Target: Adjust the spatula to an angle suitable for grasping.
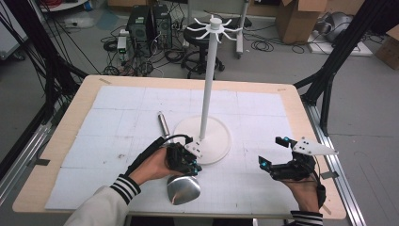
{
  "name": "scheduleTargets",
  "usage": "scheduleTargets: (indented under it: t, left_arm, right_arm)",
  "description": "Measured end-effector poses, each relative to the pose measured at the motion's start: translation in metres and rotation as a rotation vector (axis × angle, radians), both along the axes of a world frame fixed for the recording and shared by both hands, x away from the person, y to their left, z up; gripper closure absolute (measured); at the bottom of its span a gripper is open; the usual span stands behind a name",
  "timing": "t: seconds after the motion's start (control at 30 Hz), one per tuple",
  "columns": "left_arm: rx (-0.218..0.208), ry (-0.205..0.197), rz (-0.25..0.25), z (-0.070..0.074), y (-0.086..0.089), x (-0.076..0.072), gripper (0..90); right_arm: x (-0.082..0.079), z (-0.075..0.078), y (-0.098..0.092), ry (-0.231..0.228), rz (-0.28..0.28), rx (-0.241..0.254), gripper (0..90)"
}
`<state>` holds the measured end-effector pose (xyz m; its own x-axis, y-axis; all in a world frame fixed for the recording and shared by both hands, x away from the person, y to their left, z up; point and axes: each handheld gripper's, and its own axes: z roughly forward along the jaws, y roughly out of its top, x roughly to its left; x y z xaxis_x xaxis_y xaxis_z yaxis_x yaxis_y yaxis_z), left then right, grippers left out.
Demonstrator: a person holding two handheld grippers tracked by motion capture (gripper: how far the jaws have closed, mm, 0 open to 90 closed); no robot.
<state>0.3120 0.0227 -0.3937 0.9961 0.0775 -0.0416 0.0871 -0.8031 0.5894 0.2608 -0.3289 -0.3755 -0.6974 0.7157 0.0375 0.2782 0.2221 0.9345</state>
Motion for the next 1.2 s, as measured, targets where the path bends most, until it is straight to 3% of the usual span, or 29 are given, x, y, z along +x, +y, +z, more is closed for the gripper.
scheduleTargets:
  t: [0.23,0.77,0.93,1.2]
  left_arm:
    - [0.034,-0.016,-0.035,-0.006,-0.007,-0.003,90.0]
    - [0.096,0.003,-0.032,-0.013,-0.013,-0.001,90.0]
    - [0.133,0.006,-0.018,-0.012,-0.018,-0.002,90.0]
    - [0.147,0.011,-0.015,-0.010,-0.015,-0.001,90.0]
  right_arm:
    - [0.000,0.000,0.000,0.001,0.001,-0.005,1.5]
    - [0.001,-0.003,0.001,0.012,0.006,-0.012,1.5]
    - [0.001,-0.003,0.001,0.008,0.006,-0.011,1.5]
    - [0.001,-0.003,0.000,0.009,0.004,-0.011,1.5]
